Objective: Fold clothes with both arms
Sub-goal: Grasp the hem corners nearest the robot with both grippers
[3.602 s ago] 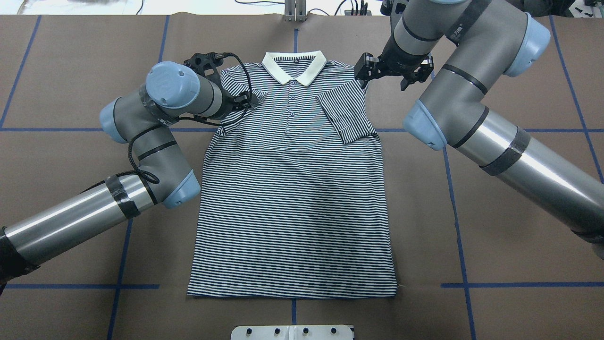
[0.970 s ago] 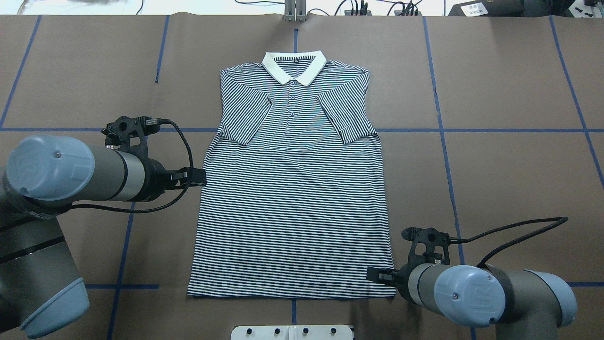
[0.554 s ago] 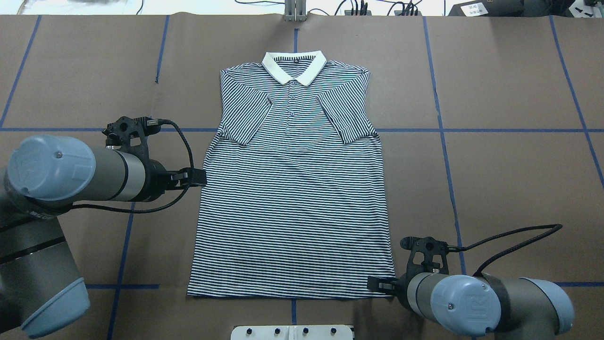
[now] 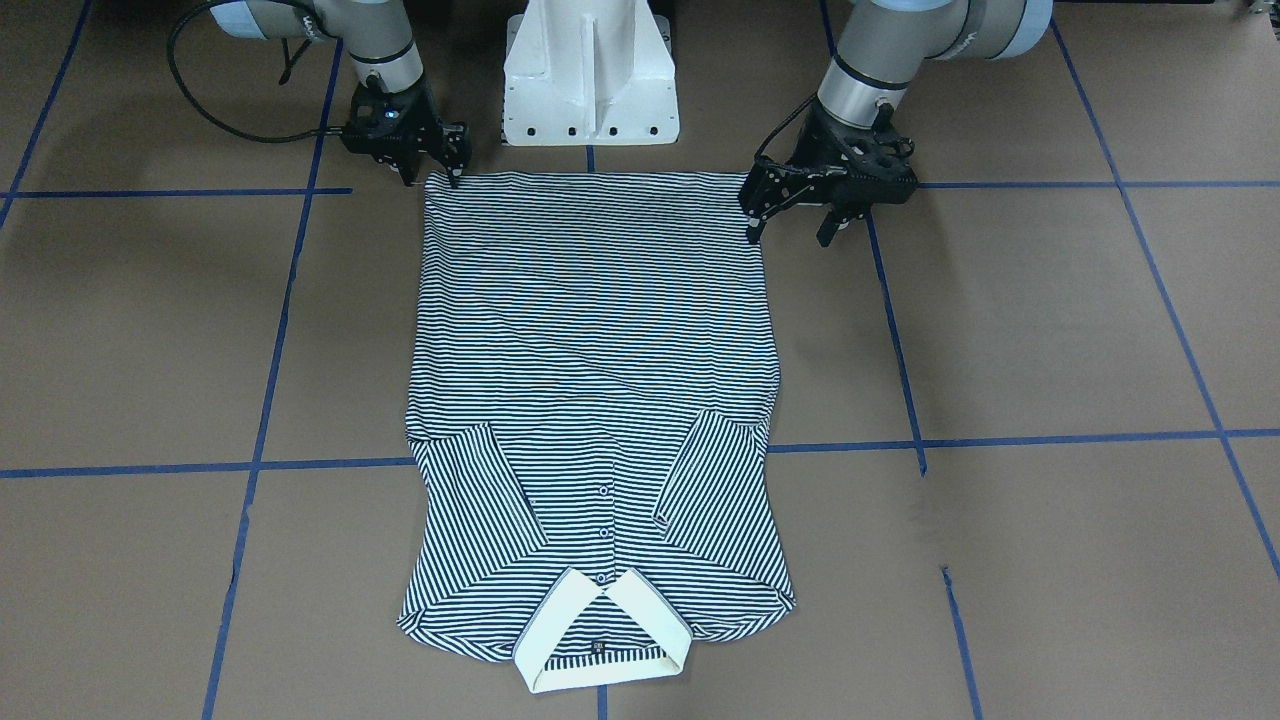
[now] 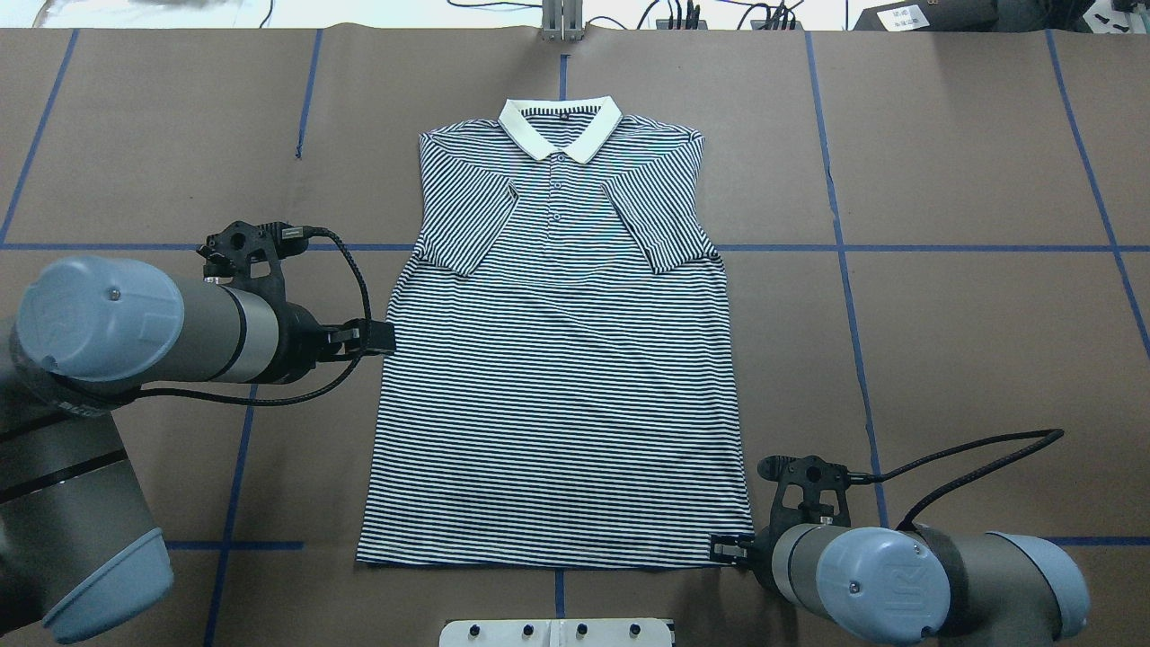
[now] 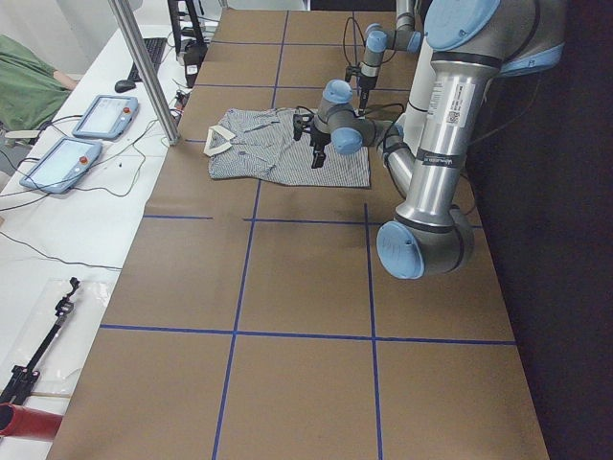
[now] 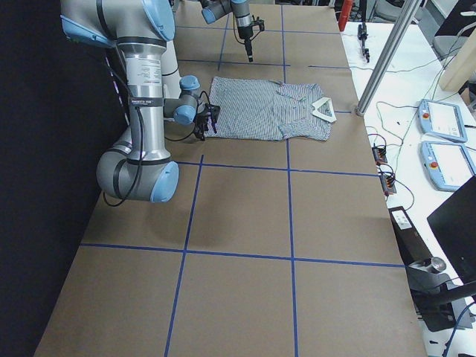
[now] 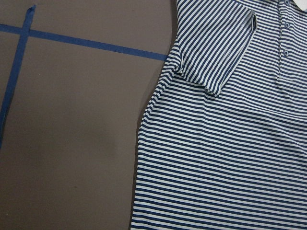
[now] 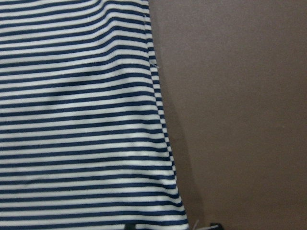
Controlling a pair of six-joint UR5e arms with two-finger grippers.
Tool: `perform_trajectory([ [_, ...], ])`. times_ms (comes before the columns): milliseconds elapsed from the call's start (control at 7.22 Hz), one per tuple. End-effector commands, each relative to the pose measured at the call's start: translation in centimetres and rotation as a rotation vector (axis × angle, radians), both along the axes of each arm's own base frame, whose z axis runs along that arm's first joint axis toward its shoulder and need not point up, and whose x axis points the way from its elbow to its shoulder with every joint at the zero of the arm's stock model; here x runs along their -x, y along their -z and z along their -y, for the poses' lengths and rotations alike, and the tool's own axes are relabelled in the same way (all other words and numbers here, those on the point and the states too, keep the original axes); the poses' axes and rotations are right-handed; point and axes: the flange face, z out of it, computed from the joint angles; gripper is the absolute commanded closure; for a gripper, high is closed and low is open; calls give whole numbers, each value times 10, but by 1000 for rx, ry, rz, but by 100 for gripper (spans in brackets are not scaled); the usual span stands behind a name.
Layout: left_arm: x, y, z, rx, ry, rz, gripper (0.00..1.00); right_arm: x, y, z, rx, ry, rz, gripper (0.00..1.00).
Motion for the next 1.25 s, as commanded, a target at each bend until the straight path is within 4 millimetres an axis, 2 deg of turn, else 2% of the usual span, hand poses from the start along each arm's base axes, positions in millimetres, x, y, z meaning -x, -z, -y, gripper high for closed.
perform_trajectory([
  [0,-2,0,0,0,-2,1,0,-1,2,1,1,-1,3,100],
  [277,-6,2,-1,-1,-8,-2,0,-3,3,2,-2,-8,6,100],
  [416,-12,-5,-1,12,-11,9,0,-3,7,2,-2,-7,15,100],
  [554,-23,-15,-10,45,-17,22,0,-6,14,3,-5,-11,29,100],
  [693,-37,-24,-36,194,38,-4,0,-15,20,4,-7,-14,42,100],
  [831,-74,-27,-93,216,42,35,0,-17,21,6,-7,-17,46,100],
  [1108,-92,-31,-136,288,47,100,0,-16,23,6,-7,-19,50,100],
])
